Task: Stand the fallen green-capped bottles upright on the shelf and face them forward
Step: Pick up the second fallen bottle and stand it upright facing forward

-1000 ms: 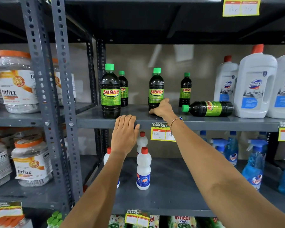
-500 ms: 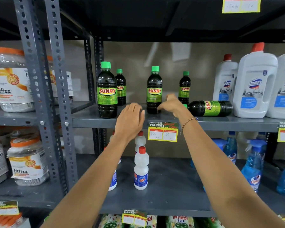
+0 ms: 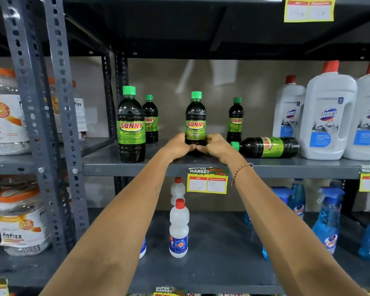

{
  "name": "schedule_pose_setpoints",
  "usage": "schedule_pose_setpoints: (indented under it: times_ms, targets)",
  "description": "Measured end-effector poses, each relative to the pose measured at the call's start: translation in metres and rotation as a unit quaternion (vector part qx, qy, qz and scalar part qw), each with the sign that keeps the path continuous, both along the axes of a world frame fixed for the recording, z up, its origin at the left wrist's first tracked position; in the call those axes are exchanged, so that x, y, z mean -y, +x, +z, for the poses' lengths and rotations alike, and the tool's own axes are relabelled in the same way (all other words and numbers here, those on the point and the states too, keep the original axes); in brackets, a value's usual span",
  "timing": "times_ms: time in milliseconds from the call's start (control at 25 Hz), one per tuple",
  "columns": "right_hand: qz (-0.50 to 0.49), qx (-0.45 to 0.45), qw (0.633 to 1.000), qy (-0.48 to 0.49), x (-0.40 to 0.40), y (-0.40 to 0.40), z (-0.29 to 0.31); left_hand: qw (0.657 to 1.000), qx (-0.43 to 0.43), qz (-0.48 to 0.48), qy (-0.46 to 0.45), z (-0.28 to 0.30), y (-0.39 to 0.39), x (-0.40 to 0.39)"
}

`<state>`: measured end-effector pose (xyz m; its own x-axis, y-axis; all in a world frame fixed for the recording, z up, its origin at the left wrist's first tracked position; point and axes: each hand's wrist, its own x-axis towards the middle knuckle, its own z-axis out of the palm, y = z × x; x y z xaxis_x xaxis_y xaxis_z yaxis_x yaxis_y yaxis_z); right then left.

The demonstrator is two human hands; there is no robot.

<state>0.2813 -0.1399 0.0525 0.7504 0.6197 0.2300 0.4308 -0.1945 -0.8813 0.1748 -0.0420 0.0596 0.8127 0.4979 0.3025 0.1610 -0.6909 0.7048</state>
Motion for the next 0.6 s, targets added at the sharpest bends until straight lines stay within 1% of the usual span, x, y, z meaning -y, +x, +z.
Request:
schedule_pose_setpoints:
  times_ms: [120,600]
  targets:
    - [0.001,-0.013,1.0,0.027,0.003,-0.004,-0.002,0.999,0.035,0.003,-0.002,-0.005,0.0,-0.006]
    - [0.025,-0.004,1.0,0.013,0.037,-0.033,0.002,0.994,0.106,-0.001,-0.003,-0.01,-0.039,0.017]
